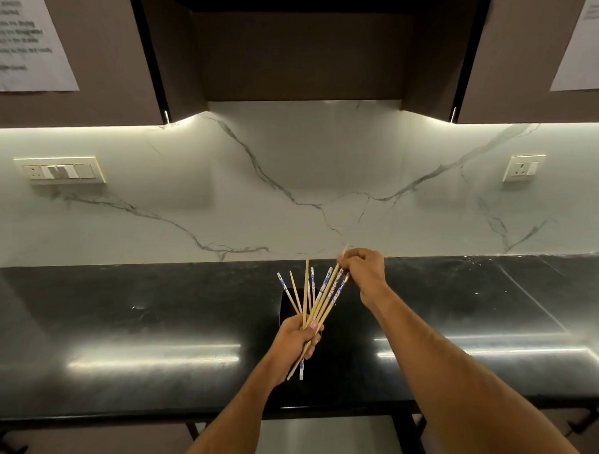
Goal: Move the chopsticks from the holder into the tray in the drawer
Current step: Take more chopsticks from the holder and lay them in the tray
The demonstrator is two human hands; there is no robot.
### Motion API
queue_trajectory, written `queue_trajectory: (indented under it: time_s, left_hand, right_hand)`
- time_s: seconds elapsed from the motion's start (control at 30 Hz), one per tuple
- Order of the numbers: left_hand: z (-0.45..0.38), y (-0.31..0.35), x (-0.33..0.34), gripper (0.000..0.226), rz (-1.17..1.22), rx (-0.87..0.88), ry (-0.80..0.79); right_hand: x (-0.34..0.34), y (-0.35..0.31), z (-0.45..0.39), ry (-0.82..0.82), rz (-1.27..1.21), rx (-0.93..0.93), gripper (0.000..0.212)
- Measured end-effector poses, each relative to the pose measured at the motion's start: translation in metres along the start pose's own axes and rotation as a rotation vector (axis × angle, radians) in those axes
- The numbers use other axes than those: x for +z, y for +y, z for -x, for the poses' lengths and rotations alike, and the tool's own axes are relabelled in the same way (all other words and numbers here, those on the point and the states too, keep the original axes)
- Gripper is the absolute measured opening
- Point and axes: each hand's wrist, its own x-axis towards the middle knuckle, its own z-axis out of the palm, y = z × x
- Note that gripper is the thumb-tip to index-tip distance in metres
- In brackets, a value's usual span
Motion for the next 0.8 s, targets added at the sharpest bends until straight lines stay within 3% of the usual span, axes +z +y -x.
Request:
queue_trajectory:
  time_s: [0.13,0.27,0.43,0.6,0.8]
  left_hand:
    - [0.003,-0.008,-0.006,0.025,-0.039,-0.016,-0.01]
    - [0.003,-0.015,-0.01,0.019,-0.096,-0.014,0.085]
    - [-0.005,-0.006,-0.008,0.017,-0.147,0.031,0.303]
    - [-0.011,0.002,0.002,0.018,-0.31,0.101,0.385]
    - [-0.012,-0.002,0.006,0.014,-0.301,0.1,0.372]
  right_hand:
    - [-0.001,-0.026,-0.002,0.155,-0.276,-0.071,0.01]
    - [-0.003,-0.052,-0.003,0.313,-0.429,-0.307,0.016]
    - [0.023,-0.044,0.004,0.115,-0.113,-0.296,0.019]
    - [0.056,-0.015,0.028,-0.165,0.256,-0.161,0.035]
    - [0.084,-0.003,0.043,-0.159,0.326,-0.177,0.023]
